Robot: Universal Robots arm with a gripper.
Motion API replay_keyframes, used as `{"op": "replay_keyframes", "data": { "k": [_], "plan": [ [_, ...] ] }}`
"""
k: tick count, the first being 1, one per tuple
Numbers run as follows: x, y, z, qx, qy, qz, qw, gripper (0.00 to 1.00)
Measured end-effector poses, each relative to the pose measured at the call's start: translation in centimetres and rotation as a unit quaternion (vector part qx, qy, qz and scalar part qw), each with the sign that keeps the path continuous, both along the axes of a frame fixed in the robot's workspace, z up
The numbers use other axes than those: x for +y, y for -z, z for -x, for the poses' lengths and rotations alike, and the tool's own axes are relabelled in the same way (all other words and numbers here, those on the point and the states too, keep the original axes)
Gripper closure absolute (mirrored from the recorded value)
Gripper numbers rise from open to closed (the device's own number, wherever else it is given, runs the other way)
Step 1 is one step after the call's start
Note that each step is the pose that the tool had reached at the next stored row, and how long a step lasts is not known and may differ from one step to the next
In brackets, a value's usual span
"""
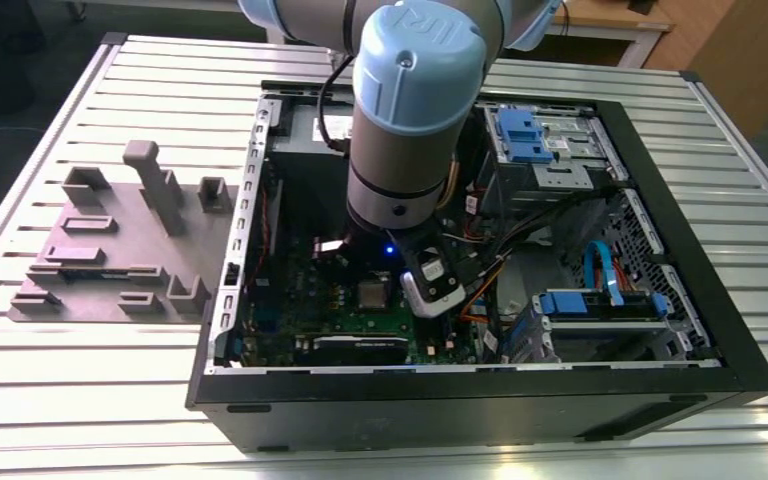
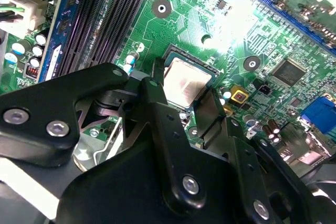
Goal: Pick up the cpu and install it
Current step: 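Place the cpu into insertion slot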
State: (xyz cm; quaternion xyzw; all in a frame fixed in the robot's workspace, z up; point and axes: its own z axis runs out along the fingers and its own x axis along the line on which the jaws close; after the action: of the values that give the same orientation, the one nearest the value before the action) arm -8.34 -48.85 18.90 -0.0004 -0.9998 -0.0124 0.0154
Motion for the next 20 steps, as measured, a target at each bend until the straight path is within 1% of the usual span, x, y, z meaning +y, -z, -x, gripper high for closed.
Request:
{"op": "replay_keyframes", "data": {
  "k": [6,7,12,15,20],
  "plan": [
    [0.01,0.06,0.00,-0.0003,0.000,-0.0002,1.00000,0.52],
    [0.00,0.07,-0.01,-0.0004,0.000,0.0000,1.00000,0.45],
    [0.00,0.10,0.00,-0.0006,0.000,0.0002,1.00000,0.45],
    [0.00,-0.05,0.01,-0.0007,0.000,0.0001,1.00000,0.45],
    [0.00,-0.02,0.01,-0.0006,0.000,0.0002,1.00000,0.45]
  ]
}}
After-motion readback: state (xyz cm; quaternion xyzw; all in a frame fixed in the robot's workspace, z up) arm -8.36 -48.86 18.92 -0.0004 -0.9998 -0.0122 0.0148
